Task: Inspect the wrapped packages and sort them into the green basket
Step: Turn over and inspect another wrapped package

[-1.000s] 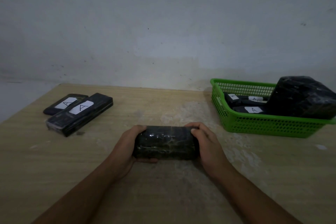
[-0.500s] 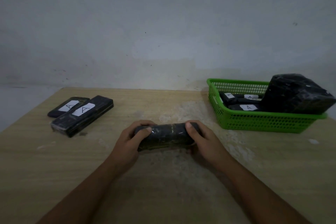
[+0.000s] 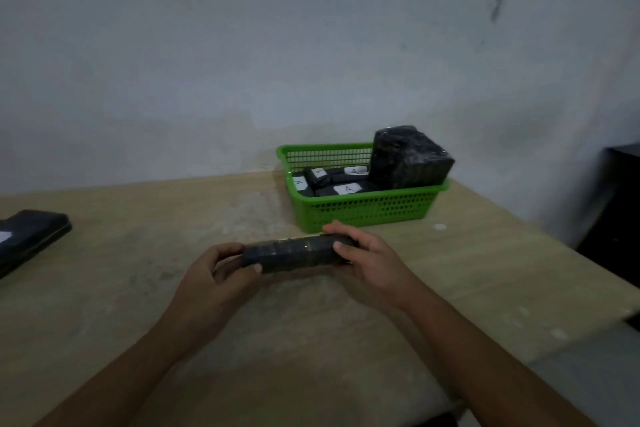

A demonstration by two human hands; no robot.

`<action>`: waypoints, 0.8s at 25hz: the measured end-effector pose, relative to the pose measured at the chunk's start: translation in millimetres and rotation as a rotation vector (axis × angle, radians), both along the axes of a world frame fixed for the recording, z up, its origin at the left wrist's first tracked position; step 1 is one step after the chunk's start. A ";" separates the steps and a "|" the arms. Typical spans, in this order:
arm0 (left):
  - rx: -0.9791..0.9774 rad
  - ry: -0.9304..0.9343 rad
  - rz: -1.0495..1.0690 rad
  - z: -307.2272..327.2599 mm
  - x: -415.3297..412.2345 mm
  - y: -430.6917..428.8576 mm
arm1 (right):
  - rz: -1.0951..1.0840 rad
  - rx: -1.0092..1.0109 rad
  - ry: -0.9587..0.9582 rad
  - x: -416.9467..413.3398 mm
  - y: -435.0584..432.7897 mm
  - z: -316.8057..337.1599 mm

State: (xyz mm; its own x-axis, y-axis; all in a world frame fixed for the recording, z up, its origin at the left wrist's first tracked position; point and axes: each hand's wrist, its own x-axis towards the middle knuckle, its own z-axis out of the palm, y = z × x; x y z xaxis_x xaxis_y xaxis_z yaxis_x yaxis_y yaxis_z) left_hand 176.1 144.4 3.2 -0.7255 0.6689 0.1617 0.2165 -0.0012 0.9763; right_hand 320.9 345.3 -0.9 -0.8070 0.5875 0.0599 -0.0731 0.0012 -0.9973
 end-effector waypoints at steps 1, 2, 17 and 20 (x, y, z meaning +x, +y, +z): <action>0.004 -0.019 -0.044 -2.0 9.6 15.0 | -0.057 0.005 -0.017 14.0 11.4 -0.3; 0.014 -0.053 -0.093 -4.3 19.0 29.4 | -0.127 0.018 -0.038 27.5 21.8 0.2; -0.023 0.198 -0.378 -22.9 152.8 220.3 | -0.816 0.227 -0.257 173.7 158.2 1.1; -0.037 0.212 -0.430 -23.2 165.1 237.1 | -0.883 0.251 -0.293 184.2 169.5 -1.3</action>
State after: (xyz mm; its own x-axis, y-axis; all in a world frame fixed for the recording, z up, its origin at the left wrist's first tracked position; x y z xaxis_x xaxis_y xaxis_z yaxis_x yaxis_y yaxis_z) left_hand 341.1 381.5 -20.1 -0.3354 0.9093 0.2464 0.3979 -0.1003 0.9119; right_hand 505.1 514.8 -2.2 -0.0833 0.9876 0.1329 0.3087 0.1524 -0.9389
